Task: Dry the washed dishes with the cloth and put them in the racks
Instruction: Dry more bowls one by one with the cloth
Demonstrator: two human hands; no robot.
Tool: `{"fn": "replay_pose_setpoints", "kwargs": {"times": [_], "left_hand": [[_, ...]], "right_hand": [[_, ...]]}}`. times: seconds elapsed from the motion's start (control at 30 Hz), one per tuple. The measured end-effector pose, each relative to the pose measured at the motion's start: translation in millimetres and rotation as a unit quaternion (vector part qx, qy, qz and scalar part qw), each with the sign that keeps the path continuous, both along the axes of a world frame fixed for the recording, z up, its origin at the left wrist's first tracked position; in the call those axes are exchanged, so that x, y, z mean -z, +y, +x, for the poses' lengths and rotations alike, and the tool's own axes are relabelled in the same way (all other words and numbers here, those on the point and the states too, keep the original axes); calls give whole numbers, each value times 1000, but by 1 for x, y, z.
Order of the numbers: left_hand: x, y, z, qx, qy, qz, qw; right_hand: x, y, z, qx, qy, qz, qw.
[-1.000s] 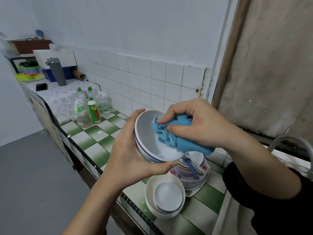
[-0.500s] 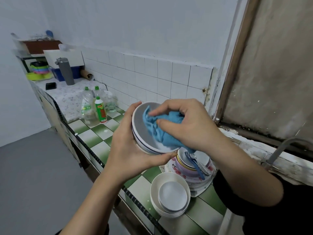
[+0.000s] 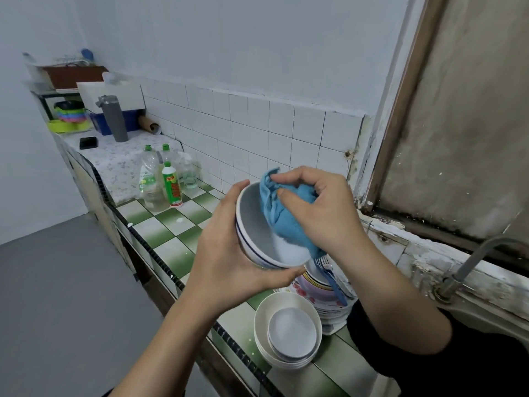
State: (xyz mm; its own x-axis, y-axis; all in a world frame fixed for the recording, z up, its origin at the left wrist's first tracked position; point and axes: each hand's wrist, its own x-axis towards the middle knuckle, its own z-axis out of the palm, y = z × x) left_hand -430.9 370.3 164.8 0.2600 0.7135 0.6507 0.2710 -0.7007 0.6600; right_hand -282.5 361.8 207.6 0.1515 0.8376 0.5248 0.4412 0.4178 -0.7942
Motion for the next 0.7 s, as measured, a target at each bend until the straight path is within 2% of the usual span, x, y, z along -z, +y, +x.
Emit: {"fn": "replay_pose_setpoints", "kwargs": {"times": [0.07, 0.17, 0.2, 0.23, 0.3, 0.37, 0.4, 0.5, 0.53, 0.63, 0.7], "left_hand": [[6, 1, 4, 14, -1, -14, 1000], [9, 4, 3, 10, -1, -40, 999], [9, 5, 2, 6, 8, -34, 999], [8, 5, 2, 4, 15, -23, 1000], [5, 3, 5, 4, 23, -8, 1000], [5, 2, 11, -1, 30, -7, 1000], [5, 2, 12, -2, 31, -12, 999], [6, 1, 10, -1, 24, -28, 999], [6, 1, 9, -2, 26, -20, 999], [7, -1, 11, 14, 19, -13, 1000], [6, -2, 10, 9, 25, -27, 999]], "right_hand": [[3, 0, -3, -13, -8, -3, 1000], [6, -6, -6, -147, -37, -78, 985], [6, -6, -5, -161, -29, -91, 982], [6, -4, -3, -149, -1, -89, 985], [9, 1, -1, -51, 28, -38, 998], [12, 2, -3, 24, 1, 7, 1000], [14, 1, -6, 15, -11, 13, 1000], [17, -3, -8, -89, -30, -25, 995], [18, -1, -5, -93, -15, -21, 995], [21, 5, -1, -13, 32, 18, 999], [20, 3, -2, -54, 11, 20, 998]]}}
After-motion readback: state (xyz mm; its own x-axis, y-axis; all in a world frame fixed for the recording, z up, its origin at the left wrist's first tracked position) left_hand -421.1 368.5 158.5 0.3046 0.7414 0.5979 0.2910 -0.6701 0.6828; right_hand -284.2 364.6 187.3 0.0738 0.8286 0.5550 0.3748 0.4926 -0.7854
